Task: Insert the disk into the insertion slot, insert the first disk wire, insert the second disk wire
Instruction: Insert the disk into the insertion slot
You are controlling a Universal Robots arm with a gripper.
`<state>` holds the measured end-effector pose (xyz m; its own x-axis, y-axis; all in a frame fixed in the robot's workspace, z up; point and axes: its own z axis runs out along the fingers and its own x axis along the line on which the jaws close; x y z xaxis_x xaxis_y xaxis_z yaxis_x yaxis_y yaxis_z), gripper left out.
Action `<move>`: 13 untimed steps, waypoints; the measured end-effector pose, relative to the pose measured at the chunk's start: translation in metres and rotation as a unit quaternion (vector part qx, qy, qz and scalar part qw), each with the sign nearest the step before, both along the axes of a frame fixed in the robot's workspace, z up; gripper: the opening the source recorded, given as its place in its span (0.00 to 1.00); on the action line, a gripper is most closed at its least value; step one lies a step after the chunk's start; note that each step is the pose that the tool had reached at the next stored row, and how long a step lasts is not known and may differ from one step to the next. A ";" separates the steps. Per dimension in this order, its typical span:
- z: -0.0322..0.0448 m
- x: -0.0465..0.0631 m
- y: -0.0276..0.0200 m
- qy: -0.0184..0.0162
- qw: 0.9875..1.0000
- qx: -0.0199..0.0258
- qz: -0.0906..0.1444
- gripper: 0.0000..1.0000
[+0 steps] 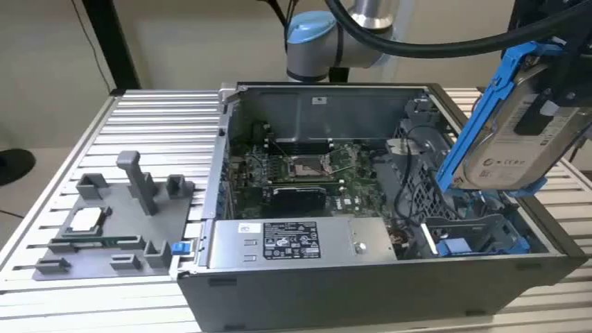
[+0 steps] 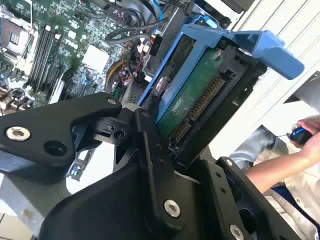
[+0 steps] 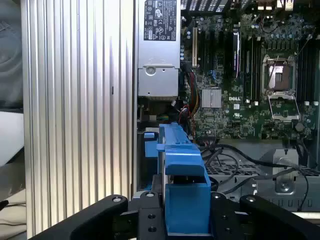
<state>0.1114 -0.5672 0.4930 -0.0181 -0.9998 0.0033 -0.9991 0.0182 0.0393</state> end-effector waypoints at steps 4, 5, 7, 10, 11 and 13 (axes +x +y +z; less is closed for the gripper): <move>0.0000 0.000 0.0000 0.000 1.000 0.000 0.000 0.00; 0.0000 0.000 0.0000 0.000 1.000 0.000 0.000 0.00; 0.0000 0.000 0.0000 0.000 1.000 0.000 0.000 0.00; -0.0012 0.000 0.0000 0.000 1.000 0.000 0.000 0.00; -0.0018 0.000 0.0000 0.000 1.000 0.000 0.000 0.00; -0.0033 0.001 0.0001 0.000 1.000 0.000 0.000 0.00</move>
